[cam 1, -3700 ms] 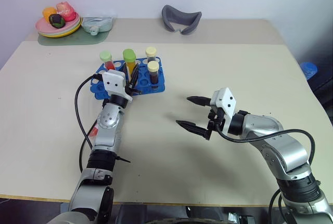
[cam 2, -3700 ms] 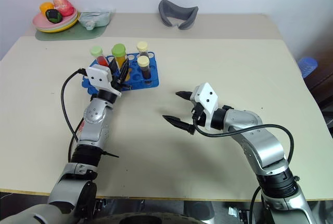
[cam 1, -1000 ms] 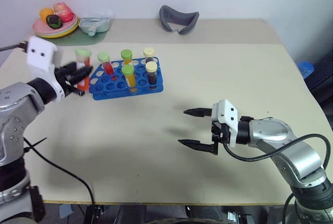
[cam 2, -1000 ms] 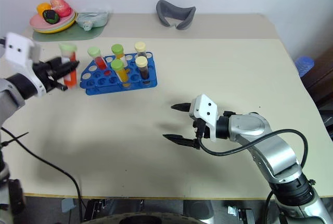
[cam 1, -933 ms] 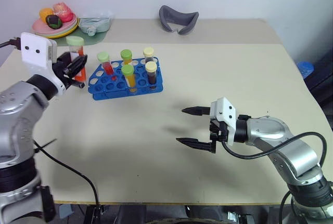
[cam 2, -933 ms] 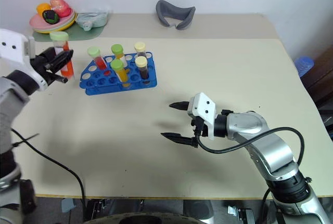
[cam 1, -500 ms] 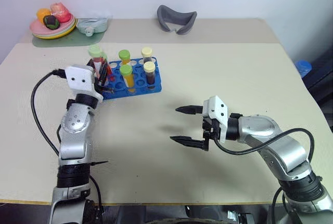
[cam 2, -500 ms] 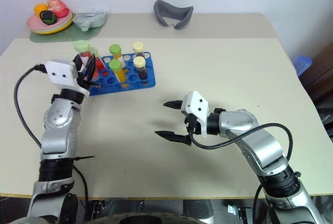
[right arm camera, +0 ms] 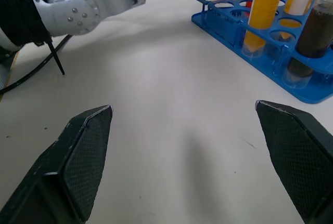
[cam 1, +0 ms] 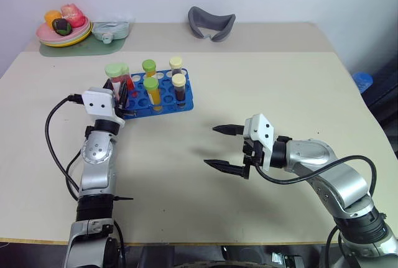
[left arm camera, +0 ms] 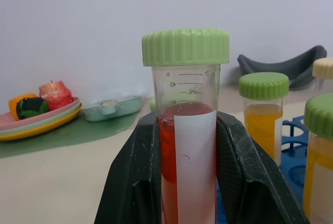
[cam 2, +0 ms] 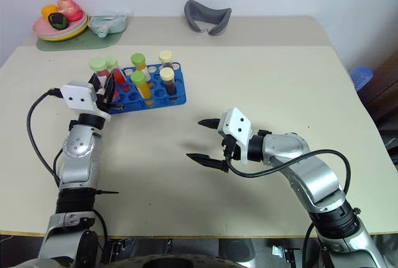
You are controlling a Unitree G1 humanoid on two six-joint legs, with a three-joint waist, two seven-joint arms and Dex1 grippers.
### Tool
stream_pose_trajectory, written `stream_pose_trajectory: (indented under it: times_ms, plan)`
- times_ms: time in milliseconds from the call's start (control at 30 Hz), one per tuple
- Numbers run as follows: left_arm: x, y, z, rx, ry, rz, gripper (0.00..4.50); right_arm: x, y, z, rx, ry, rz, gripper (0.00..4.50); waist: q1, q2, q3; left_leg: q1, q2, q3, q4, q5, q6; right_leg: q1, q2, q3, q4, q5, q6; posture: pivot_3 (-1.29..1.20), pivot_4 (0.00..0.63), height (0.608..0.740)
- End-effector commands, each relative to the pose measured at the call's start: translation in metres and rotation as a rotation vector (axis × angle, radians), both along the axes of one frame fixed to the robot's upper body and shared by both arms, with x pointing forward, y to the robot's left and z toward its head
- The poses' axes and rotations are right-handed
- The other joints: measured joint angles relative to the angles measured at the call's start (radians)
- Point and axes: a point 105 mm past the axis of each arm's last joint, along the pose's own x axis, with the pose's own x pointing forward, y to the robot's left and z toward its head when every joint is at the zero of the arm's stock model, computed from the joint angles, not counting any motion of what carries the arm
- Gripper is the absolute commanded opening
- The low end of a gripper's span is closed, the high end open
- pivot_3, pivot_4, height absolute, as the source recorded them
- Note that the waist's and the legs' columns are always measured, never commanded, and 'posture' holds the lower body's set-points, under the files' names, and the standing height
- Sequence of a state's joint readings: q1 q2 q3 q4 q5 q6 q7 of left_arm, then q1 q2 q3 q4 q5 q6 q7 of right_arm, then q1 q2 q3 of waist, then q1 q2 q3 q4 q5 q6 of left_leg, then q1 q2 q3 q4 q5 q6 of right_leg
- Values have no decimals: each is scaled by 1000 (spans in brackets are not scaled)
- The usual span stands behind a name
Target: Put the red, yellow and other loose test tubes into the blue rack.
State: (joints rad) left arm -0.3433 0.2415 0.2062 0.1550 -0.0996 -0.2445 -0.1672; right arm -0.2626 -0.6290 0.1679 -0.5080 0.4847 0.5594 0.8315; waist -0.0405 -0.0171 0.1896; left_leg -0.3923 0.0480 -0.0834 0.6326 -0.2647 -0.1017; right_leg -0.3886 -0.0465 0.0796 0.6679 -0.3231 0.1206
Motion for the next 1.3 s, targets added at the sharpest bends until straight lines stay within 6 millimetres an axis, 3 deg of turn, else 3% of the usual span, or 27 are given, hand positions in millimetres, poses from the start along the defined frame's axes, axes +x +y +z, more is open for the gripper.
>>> stream_pose_trajectory:
  times_ms: [33, 733, 1300]
  plan:
    - [1, -5, 1, -10, -12, -18, 889, -4, 3, 12, 21, -54, 21, 4500, -1, 0, 0, 0, 0, 0, 0, 0, 0, 0, 0, 0, 0, 0, 0, 0, 150, 740]
    - [-11, -6, -7, -51, 19, -8, 889, -6, 4, 10, 22, -44, 28, 4500, 0, 1, -1, 1, 0, 0, 0, 0, 0, 1, 0, 0, 0, 0, 0, 0, 150, 740]
    - [11, -11, -5, -63, 5, -17, 889, -8, 2, 11, 16, -42, 23, 4500, 2, 1, -1, 1, 0, 0, 0, 0, 0, 1, 0, 0, 0, 0, 0, 0, 150, 740]
